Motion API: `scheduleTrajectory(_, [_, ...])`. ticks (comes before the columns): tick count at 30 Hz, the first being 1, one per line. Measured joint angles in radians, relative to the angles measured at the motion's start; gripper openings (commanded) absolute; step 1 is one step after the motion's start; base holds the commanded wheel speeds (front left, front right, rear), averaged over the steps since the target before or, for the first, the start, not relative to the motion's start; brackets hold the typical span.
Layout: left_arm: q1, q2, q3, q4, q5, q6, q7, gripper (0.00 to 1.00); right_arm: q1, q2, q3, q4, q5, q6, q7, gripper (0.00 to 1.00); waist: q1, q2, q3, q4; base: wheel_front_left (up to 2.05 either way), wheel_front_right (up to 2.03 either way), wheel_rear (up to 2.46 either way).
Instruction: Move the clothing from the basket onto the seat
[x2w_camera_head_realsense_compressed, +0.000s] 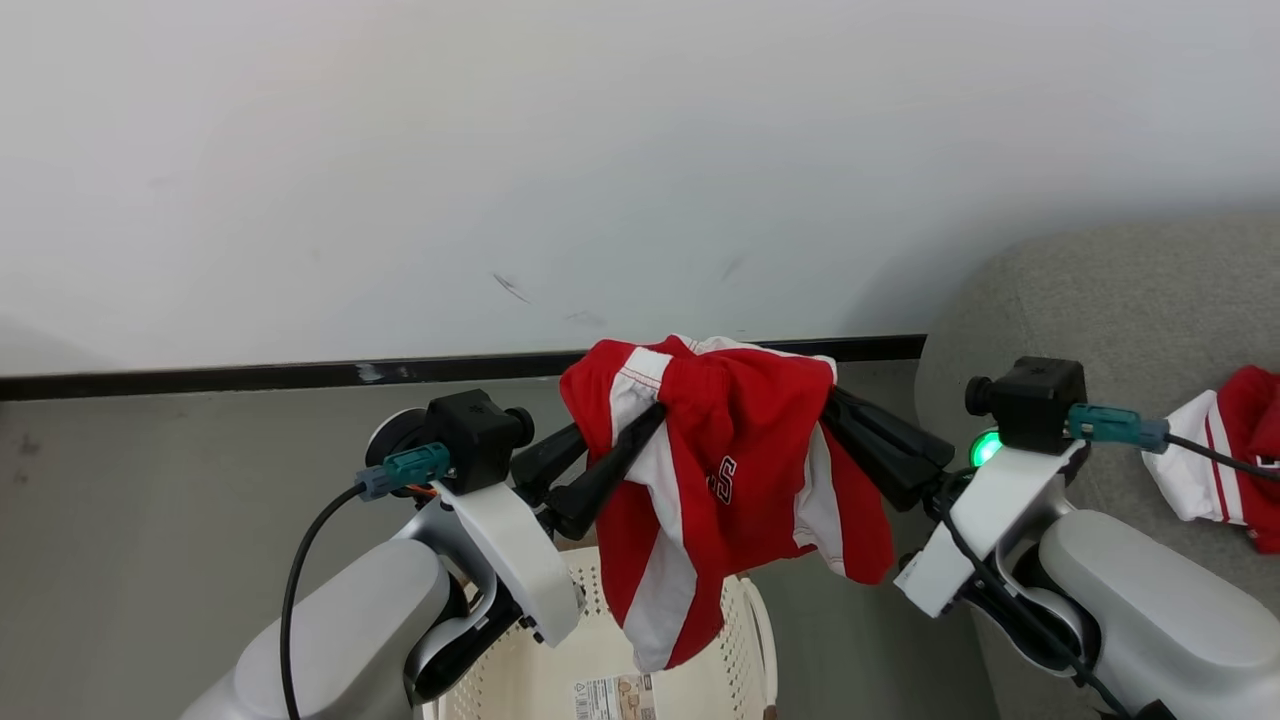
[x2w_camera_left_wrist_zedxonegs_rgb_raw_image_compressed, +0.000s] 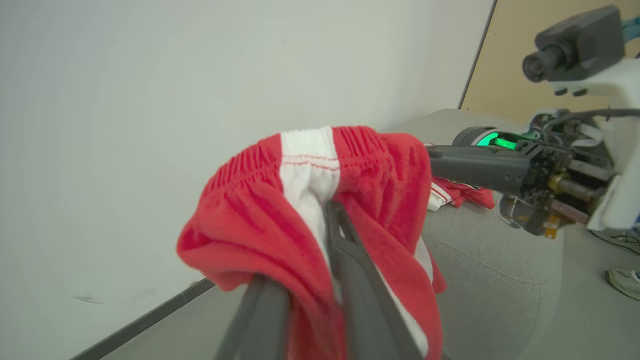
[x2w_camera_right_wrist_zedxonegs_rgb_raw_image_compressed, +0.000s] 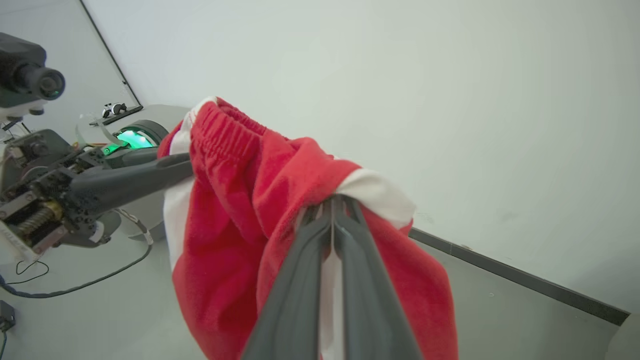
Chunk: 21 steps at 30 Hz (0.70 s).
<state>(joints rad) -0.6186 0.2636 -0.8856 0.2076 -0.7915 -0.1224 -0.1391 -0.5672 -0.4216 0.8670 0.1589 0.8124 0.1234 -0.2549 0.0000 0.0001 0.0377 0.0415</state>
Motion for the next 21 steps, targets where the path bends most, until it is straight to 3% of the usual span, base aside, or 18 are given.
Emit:
scheduleTrajectory(1, [0.000, 0.000, 0.000, 0.001, 0.000, 0.000, 0.000, 0.95, 0.006, -0.003, -0.011, -0.004, -0.004, 0.000, 0.000, 0.00, 0.0000, 0.0000, 0.000, -0.005, 0.00, 0.00, 0.00])
scheduleTrajectory(2, [0.000, 0.000, 0.000, 0.002, 0.000, 0.001, 0.000, 1.00, 0.010, -0.007, -0.017, -0.008, -0.006, 0.000, 0.000, 0.00, 0.0000, 0.0000, 0.000, -0.009, 0.00, 0.00, 0.00])
scheduleTrajectory(21, [0.000, -0.004, -0.006, 0.016, 0.000, 0.006, -0.012, 1.00, 0.037, -0.049, -0.153, -0.065, -0.066, 0.000, 0.000, 0.00, 0.0000, 0.0000, 0.002, -0.097, 0.00, 0.00, 0.00])
